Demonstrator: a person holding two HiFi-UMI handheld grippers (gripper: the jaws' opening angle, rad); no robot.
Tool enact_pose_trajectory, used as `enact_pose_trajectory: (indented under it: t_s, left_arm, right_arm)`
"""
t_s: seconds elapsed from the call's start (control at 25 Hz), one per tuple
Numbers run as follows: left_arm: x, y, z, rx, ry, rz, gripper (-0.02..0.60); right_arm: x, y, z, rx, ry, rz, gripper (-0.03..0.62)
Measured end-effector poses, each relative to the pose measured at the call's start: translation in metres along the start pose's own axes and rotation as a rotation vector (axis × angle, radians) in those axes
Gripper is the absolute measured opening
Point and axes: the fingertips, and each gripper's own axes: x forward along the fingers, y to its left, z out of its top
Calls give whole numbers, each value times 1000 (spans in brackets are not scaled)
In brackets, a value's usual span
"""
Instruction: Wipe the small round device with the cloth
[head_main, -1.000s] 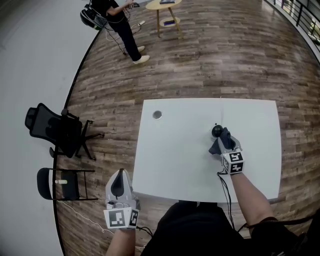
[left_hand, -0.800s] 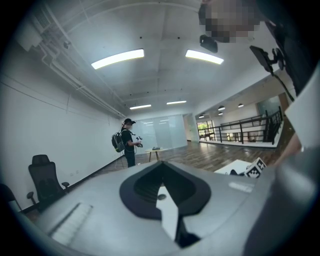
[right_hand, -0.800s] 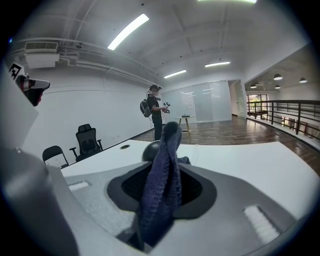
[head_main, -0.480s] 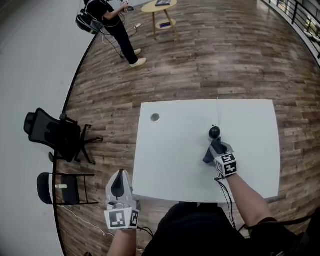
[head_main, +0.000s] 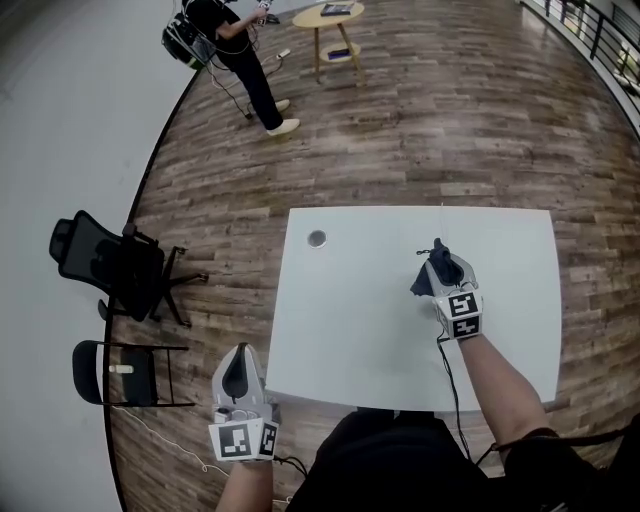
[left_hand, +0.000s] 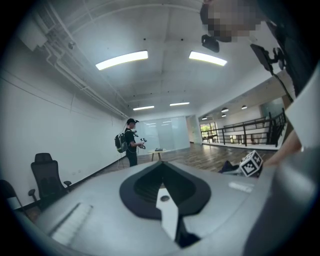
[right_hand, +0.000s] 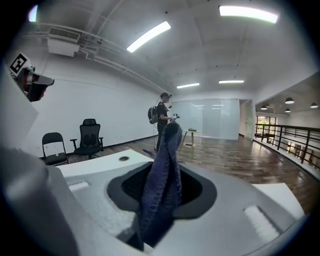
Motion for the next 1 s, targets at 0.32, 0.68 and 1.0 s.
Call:
enact_pose_trajectory:
  t_s: [0.32,0.68,1.0]
  left_arm:
    - [0,4,-1,-10,2,11,6]
    - [10,-5,2,-9,-8,-14,6]
    - [12,-10,4,-6,-10,-25,6]
  right_arm:
    - [2,17,-15,-71,54,44,120]
    - [-4,32,-23,-115,57,79,118]
    - [-9,49,-29,-135,60,127,118]
